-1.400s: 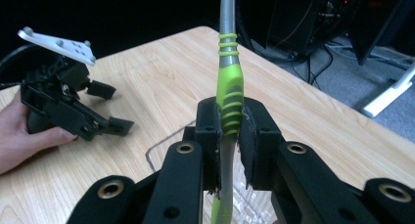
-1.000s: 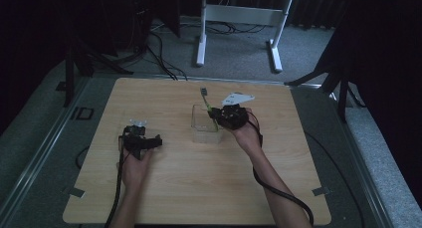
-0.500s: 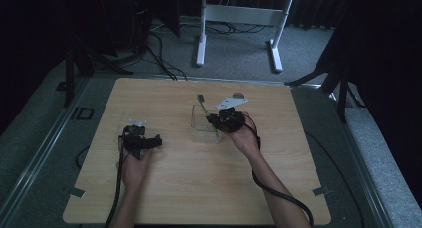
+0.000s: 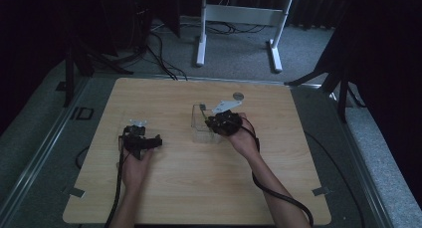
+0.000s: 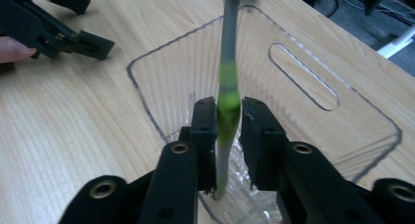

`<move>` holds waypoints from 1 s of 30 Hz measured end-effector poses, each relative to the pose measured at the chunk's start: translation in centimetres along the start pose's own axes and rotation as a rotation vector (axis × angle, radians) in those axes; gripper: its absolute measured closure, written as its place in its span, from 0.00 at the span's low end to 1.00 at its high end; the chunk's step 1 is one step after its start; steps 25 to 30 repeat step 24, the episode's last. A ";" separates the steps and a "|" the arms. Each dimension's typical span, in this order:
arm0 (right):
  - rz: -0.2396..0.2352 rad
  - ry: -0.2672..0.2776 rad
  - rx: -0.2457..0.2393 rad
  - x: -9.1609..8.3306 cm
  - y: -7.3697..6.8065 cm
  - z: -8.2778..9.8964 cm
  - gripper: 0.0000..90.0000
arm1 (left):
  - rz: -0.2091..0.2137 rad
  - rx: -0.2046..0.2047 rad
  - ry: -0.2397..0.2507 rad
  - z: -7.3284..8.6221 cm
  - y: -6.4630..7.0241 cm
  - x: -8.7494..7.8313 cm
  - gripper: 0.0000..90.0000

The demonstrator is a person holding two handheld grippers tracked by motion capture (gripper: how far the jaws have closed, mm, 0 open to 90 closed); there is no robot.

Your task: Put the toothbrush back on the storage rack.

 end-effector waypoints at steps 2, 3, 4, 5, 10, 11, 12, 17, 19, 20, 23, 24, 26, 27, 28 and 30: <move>-0.001 -0.001 -0.001 -0.1 -0.1 -0.1 0.79 | 0.000 0.001 -0.001 0.0 0.0 0.0 0.02; -0.005 0.000 -0.003 -0.1 -0.1 -0.1 0.77 | 0.000 0.002 -0.001 0.0 0.0 0.0 0.02; -0.010 0.004 -0.003 -0.2 -0.1 -0.1 0.74 | 0.000 0.002 -0.001 0.0 0.0 0.0 0.02; -0.008 0.008 0.001 -0.3 -0.2 -0.1 0.71 | 0.000 0.002 -0.001 0.0 0.0 0.0 0.02; 0.012 0.041 0.023 -1.0 0.1 -0.3 0.58 | 0.000 0.001 -0.001 0.0 0.0 0.0 0.02; 0.016 0.052 0.027 -1.3 0.2 -0.3 0.56 | 0.000 0.002 -0.001 0.0 0.0 0.0 0.02; 0.022 0.062 0.032 -1.6 0.3 -0.4 0.54 | 0.000 0.002 -0.001 0.0 0.0 0.0 0.02; 0.048 0.101 0.050 -3.0 0.7 -0.5 0.49 | 0.000 0.003 -0.001 0.0 0.0 0.0 0.02; 0.059 0.110 0.052 -3.6 0.7 -0.4 0.48 | 0.000 0.002 -0.003 0.0 0.0 0.0 0.02; 0.063 0.114 0.053 -3.9 0.7 -0.3 0.48 | 0.000 0.002 -0.003 0.0 0.0 0.0 0.02; 0.088 0.131 0.056 -5.1 0.7 0.2 0.47 | 0.000 0.001 -0.003 0.0 0.0 0.0 0.02; 0.088 0.131 0.056 -5.1 0.7 0.2 0.47 | 0.000 0.001 -0.003 0.0 0.0 0.0 0.02; 0.088 0.131 0.056 -5.1 0.7 0.2 0.47 | 0.000 0.001 -0.003 0.0 0.0 0.0 0.02; 0.088 0.131 0.056 -5.1 0.7 0.2 0.47 | 0.000 0.001 -0.003 0.0 0.0 0.0 0.02; 0.088 0.131 0.056 -5.1 0.7 0.2 0.47 | 0.000 0.001 -0.003 0.0 0.0 0.0 0.02; 0.088 0.131 0.056 -5.1 0.7 0.2 0.47 | 0.000 0.001 -0.003 0.0 0.0 0.0 0.02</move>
Point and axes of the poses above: each handheld gripper's, and its own axes: x roughly forward along the jaws, z roughly out of its underside, y roughly to its right, the point moved 7 cm from there along x, roughly forward along the jaws, and after that the axes turned 1 degree about y, right-handed, at the moved point
